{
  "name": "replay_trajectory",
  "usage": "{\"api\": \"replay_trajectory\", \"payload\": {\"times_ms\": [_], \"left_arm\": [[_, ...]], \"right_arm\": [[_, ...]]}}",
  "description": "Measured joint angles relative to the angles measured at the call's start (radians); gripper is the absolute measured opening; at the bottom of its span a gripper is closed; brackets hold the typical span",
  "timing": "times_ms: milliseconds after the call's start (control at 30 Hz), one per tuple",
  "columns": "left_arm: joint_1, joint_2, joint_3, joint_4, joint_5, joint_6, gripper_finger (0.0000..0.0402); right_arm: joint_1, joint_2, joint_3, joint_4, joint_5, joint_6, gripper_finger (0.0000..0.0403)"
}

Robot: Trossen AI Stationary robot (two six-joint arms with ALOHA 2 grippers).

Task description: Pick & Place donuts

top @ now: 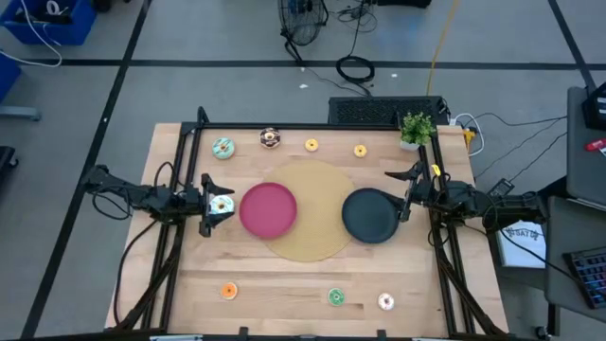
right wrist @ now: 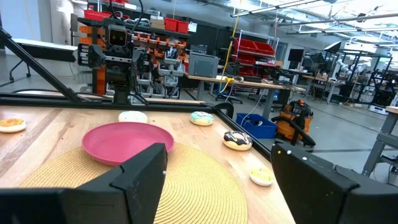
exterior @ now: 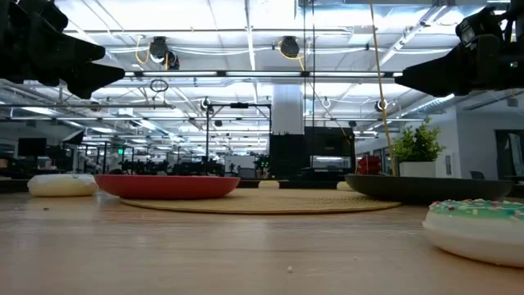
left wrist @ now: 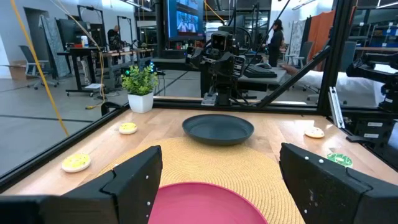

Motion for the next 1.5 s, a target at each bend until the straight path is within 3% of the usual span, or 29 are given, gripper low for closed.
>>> {"api": "replay_trajectory", "payload": {"times_ms": [1000,1233,1500], "left_arm": [[0.000,0.000,0.000,0.000,0.000,0.000,0.0319],[0.000,0.000,0.000,0.000,0.000,0.000,0.0319],[0.000,0.000,0.000,0.000,0.000,0.000,0.0319]], "right_arm": [[0.000,0.000,0.000,0.023,-0.001,0.011,0.0270],[0.002,0.000,0.000,0.080,0.020,0.554,0.0270],[0.001,0.000,0.000,0.130,0.154,0.621,0.0270]]}}
